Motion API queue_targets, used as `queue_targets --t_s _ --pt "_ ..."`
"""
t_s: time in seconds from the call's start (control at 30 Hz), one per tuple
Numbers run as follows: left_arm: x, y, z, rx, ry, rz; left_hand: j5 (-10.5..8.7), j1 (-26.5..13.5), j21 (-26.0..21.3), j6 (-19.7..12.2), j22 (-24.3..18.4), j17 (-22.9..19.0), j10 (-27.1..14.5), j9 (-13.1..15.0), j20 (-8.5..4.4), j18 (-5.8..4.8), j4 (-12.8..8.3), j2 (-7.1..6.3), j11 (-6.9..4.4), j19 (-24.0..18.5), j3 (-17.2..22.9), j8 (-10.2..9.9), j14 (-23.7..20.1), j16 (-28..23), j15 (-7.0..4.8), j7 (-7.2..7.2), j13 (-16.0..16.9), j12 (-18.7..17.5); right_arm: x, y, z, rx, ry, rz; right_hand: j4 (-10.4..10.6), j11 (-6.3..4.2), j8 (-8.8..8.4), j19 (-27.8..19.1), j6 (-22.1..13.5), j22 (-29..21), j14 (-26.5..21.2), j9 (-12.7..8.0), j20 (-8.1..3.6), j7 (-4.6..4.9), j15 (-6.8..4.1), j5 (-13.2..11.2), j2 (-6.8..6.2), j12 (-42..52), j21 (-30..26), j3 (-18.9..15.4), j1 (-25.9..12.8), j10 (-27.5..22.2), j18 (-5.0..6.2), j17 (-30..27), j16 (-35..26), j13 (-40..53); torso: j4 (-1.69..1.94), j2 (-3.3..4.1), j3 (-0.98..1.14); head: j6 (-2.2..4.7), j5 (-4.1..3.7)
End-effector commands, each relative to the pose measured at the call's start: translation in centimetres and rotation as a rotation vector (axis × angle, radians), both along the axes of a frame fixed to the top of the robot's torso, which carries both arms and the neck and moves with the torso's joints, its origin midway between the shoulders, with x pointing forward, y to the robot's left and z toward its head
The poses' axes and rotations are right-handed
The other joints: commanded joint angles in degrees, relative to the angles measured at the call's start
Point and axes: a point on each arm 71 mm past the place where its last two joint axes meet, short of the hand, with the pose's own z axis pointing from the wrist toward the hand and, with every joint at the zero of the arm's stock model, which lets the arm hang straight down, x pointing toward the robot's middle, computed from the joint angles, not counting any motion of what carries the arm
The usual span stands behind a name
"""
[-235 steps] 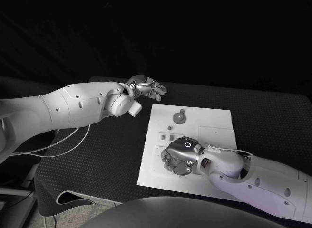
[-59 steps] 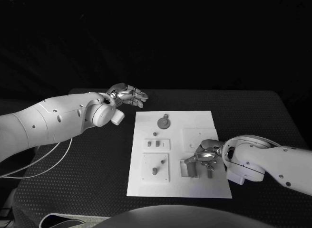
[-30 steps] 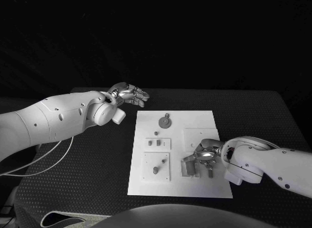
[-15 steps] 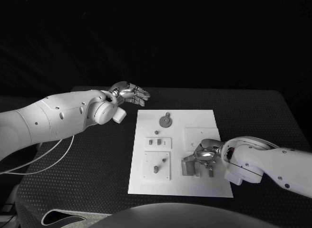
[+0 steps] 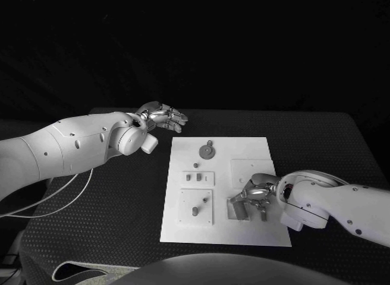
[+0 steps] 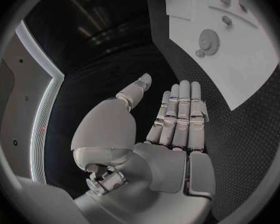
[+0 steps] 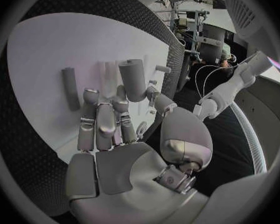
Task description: Assemble the parts on the task board
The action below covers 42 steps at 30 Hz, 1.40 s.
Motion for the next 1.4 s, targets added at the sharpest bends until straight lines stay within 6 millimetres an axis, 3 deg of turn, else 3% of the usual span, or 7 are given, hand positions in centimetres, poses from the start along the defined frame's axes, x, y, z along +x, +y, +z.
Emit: queue_targets --t_s 0.03,0.13,0.23,0.57,0.97,1.4 --pt "-0.03 -0.23 0.1 -0.006 -0.001 -0.015 -0.05 -0.44 0.32 -0.44 -0.07 0.07 -0.42 -0.07 0.07 0.14 0.41 0.02 -0.04 -0.16 0.0 0.29 0.02 -0.32 0.34 -0.1 0.05 0.21 -0.26 0.13 -0.25 -0.001 0.017 0.017 3.0 0.34 -0.51 0.47 -0.21 0.61 -0.74 -0.2 -0.29 0.62 -0.12 0.24 -3.2 -0.3 -0.28 1.38 -0.4 -0.23 0.81 -0.52 -0.12 0.02 0.02 0.01 -0.01 -0.02 0.0" --pt "-0.03 -0.23 0.1 -0.006 -0.001 -0.015 -0.05 -0.45 0.32 -0.46 -0.08 0.07 -0.43 -0.07 0.07 0.14 0.42 0.01 -0.03 -0.16 0.0 0.29 0.02 -0.32 0.34 -0.09 0.05 0.21 -0.3 0.17 -0.28 -0.002 0.023 0.024 3.89 0.45 -0.77 0.38 -0.6 0.73 -1.12 -0.28 -0.28 0.8 -0.02 0.22 -4.8 -0.3 -0.27 1.68 0.05 -0.41 0.81 -1.01 -0.13 0.08 0.03 0.01 -0.03 -0.05 -0.01" --pt "-0.03 -0.24 0.1 -0.006 -0.001 -0.015 -0.05 -0.45 0.32 -0.47 -0.08 0.08 -0.44 -0.08 0.07 0.14 0.43 0.0 -0.03 -0.17 0.0 0.29 0.02 -0.33 0.34 -0.09 0.05 0.22 -0.34 0.22 -0.28 -0.002 0.024 0.026 4.25 0.55 -0.91 0.23 -0.85 0.79 -1.47 -0.32 -0.23 0.9 0.07 0.22 -5.53 -0.35 -0.29 1.67 0.29 -0.61 0.81 -1.37 -0.18 0.11 0.03 0.01 -0.03 -0.05 -0.01" --pt "-0.03 -0.23 0.1 -0.006 -0.001 -0.015 -0.05 -0.46 0.32 -0.49 -0.09 0.1 -0.47 -0.1 0.07 0.14 0.47 -0.02 -0.02 -0.19 0.0 0.29 0.01 -0.35 0.35 -0.08 0.05 0.23 -0.23 0.13 -0.25 -0.002 0.012 0.015 4.8 0.58 -0.92 0.2 -0.86 0.84 -1.51 -0.29 -0.19 0.93 0.13 0.22 -5.25 -0.32 -0.27 1.7 0.46 -0.7 0.81 -1.38 -0.1 0.16 0.03 0.01 -0.02 -0.02 0.03" --pt "-0.04 -0.22 0.1 -0.005 0.0 -0.015 -0.05 -0.49 0.32 -0.51 -0.1 0.12 -0.49 -0.11 0.08 0.14 0.52 -0.03 -0.01 -0.2 0.0 0.3 0.0 -0.38 0.35 -0.07 0.06 0.24 -0.21 0.09 -0.25 -0.003 0.011 0.015 7.92 0.63 -1.06 -0.09 -1.01 0.9 -1.93 -0.27 -0.08 0.98 0.17 0.22 -7.27 -0.31 -0.35 0.75 -1.69 -0.92 0.81 -1.87 0.06 0.22 0.03 0.01 -0.03 0.01 0.07" --pt "-0.05 -0.18 0.09 -0.005 0.001 -0.015 -0.05 -0.48 0.32 -0.53 -0.11 0.13 -0.52 -0.13 0.08 0.15 0.54 -0.05 -0.01 -0.22 0.01 0.32 -0.01 -0.4 0.36 -0.07 0.06 0.26 -0.17 0.03 -0.22 -0.012 -0.002 0.025 8.34 0.63 -1.12 -0.21 -1.1 0.92 -2.07 -0.27 -0.14 0.98 0.17 0.23 -7.36 -0.32 -0.35 0.53 -2.01 -1.02 0.81 -1.99 0.11 0.25 0.0 0.01 -0.02 -0.09 0.18"
